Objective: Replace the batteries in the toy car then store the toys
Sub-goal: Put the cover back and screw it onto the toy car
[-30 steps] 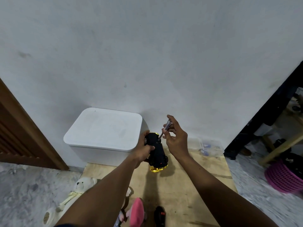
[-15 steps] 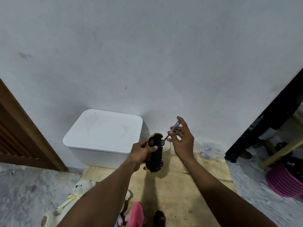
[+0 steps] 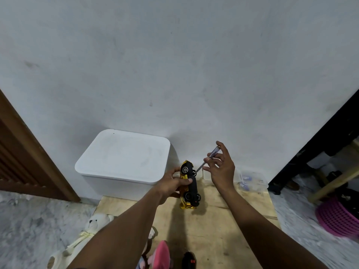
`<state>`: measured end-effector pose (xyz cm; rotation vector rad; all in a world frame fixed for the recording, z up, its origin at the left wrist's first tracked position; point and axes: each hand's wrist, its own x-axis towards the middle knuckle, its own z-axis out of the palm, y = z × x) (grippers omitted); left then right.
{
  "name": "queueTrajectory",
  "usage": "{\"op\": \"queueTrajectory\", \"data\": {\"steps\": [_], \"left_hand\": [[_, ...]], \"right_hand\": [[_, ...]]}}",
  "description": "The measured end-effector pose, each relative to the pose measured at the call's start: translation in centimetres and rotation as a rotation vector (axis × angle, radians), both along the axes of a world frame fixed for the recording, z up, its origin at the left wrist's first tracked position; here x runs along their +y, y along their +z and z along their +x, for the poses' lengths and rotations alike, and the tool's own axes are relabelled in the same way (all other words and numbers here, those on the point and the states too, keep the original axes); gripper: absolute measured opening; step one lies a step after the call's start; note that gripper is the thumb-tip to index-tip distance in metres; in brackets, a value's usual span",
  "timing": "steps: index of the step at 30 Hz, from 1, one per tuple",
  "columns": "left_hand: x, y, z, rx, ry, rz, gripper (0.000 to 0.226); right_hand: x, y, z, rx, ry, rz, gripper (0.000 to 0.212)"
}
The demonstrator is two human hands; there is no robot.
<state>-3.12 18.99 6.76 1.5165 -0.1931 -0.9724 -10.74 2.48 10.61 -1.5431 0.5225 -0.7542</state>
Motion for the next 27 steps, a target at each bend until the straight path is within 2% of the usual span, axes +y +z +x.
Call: {"op": "queueTrajectory", "data": {"steps": [6, 10, 18, 22, 27], "left_hand": [[0.0, -0.2, 0.0, -0.051, -0.050, 0.065, 0.074], [-0.5, -0.5, -0.5, 0.010, 0.032, -0.020, 0.059], [-1.5, -1.0, -0.5, 0.091, 0.116, -0.031, 0.066], [-2.0, -1.6, -0.5, -0.021, 0.152, 0.089, 0.073], [-2.2, -3.5, -1.3, -0.246, 0.161, 0.350, 0.097]], "right_hand": [[-0.3, -0.4, -0.2, 0.022, 0.012, 0.055, 0.068], [-0.5, -0.7, -0.6, 0.037, 0.005, 0.073, 0.067], [-2.5, -1.2, -1.1, 0.026, -0.043, 0.175, 0.064], [-3.6, -1.4, -1.5, 0.032, -0.059, 0.181, 0.063], [-4.7, -2.4, -1.6, 0.075, -0.056, 0.153, 0.063]]}}
